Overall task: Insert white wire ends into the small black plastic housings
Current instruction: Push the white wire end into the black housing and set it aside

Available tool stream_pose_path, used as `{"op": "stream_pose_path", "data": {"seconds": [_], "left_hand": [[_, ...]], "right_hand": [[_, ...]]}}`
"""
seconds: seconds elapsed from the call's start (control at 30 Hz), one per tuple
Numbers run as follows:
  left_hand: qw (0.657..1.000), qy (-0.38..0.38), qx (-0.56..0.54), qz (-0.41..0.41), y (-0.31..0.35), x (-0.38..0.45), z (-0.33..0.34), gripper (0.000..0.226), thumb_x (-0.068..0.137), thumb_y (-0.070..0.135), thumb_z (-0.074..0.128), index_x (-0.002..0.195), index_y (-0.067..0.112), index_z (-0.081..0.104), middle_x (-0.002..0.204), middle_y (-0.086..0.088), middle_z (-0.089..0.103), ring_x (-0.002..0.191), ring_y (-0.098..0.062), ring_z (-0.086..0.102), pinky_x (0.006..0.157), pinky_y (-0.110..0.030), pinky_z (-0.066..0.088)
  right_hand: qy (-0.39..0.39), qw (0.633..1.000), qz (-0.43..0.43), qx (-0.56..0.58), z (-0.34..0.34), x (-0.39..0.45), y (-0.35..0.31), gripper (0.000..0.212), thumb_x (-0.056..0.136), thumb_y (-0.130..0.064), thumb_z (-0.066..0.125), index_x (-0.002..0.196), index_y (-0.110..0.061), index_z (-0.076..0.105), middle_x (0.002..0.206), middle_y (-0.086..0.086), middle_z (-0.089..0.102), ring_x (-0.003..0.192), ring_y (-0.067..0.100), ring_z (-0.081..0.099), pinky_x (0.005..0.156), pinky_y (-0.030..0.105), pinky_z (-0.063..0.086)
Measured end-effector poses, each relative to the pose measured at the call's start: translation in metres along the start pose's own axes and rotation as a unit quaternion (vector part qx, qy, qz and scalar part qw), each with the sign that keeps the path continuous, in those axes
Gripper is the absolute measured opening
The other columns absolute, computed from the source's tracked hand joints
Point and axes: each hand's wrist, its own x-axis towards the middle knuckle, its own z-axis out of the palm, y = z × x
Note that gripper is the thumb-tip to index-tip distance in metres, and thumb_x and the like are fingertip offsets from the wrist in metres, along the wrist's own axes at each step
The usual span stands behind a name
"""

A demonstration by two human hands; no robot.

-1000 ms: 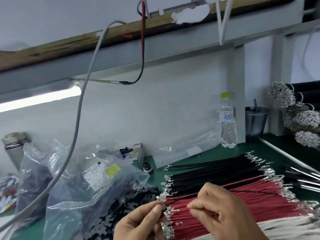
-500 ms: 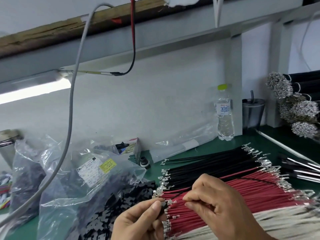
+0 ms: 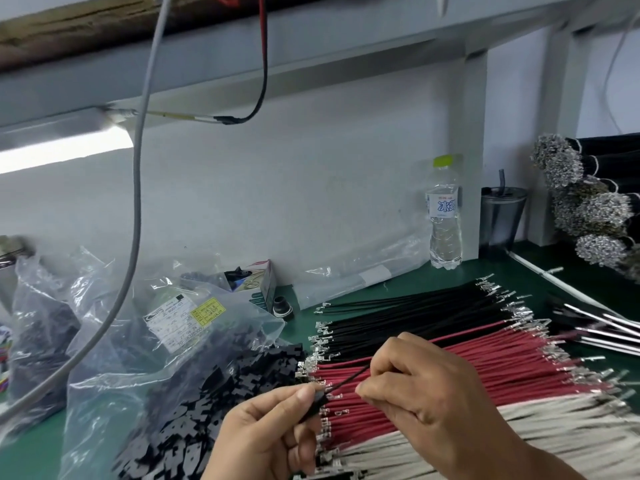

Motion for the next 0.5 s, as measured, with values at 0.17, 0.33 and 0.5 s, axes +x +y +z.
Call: {"op": "stream_pose_path", "data": {"seconds": [0.17, 0.33, 0.5], "left_hand": [[1.000, -0.007, 0.011, -0.017, 0.002, 0.000, -0.004, 0.042, 0.061, 0.011, 0.081, 0.097, -0.010, 0.077, 0.058, -0.019, 0.056, 0.040, -0.023, 0.052, 0.040, -0.027, 0.047], [0.999, -0.015, 0.016, -0.035, 0.003, 0.000, -0.008, 0.042, 0.060, 0.011, 0.081, 0.096, -0.010, 0.077, 0.053, -0.016, 0.054, 0.039, -0.023, 0.052, 0.040, -0.026, 0.046], [0.998, -0.035, 0.036, -0.038, 0.002, 0.001, -0.011, 0.039, 0.063, 0.010, 0.082, 0.096, -0.011, 0.077, 0.061, -0.021, 0.060, 0.039, -0.024, 0.055, 0.038, -0.027, 0.047]], "right_hand": [[-0.021, 1.000, -0.006, 0.002, -0.002, -0.001, -0.002, 0.008, 0.080, -0.018, 0.085, 0.082, -0.021, 0.078, 0.078, -0.012, 0.057, 0.068, 0.005, 0.050, 0.053, 0.015, 0.042], [-0.022, 0.999, -0.001, 0.040, -0.004, 0.002, -0.005, 0.002, 0.084, -0.023, 0.079, 0.082, -0.022, 0.079, 0.079, -0.014, 0.061, 0.069, 0.005, 0.053, 0.054, 0.017, 0.046], [-0.050, 0.991, 0.060, 0.107, -0.004, -0.001, -0.003, 0.001, 0.085, -0.028, 0.078, 0.084, -0.028, 0.078, 0.083, -0.018, 0.060, 0.076, 0.003, 0.058, 0.062, 0.018, 0.049]]}}
